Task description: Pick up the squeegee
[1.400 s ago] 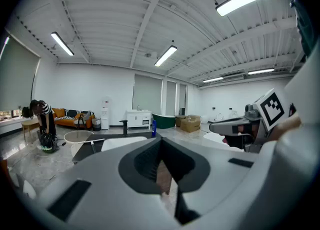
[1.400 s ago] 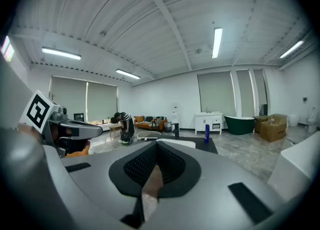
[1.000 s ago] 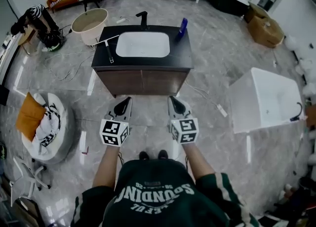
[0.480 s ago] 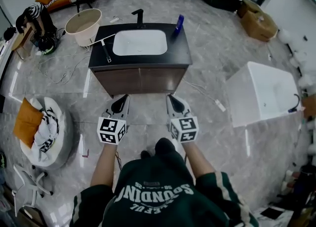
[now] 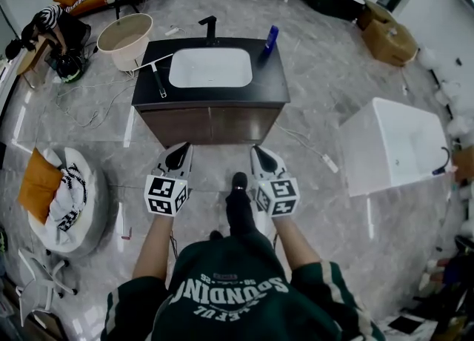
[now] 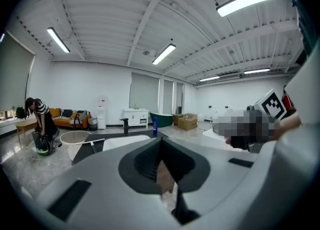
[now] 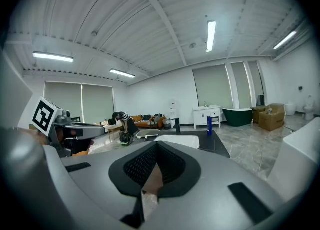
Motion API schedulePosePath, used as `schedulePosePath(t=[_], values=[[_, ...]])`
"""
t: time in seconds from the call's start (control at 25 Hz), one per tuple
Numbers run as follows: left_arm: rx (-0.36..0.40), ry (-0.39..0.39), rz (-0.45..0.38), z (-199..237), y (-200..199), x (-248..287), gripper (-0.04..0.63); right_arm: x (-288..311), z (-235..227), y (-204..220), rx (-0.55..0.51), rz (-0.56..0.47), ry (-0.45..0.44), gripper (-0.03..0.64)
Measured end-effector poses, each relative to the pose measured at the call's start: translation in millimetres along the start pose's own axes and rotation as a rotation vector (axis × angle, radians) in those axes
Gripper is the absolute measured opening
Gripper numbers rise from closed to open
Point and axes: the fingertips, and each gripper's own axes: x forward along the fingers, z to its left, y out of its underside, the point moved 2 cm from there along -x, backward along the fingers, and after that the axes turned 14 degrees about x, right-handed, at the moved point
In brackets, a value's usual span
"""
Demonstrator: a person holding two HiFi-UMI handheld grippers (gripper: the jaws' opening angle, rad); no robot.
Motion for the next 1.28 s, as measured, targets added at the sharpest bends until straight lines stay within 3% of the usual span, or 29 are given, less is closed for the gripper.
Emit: schedulePosePath(t=[0.84, 1.28], values=[[-0.001, -0.027, 0.041, 91.5, -20.8, 166.7, 0.002, 176.1, -80.5, -68.6, 0.013, 0.024, -0.038, 0.002], [-0.036, -0.105, 0.084, 148.8, -38.7, 267.2, 0.002, 287.1, -126.9, -120.1, -0.002, 0.078, -0.119, 0.002]])
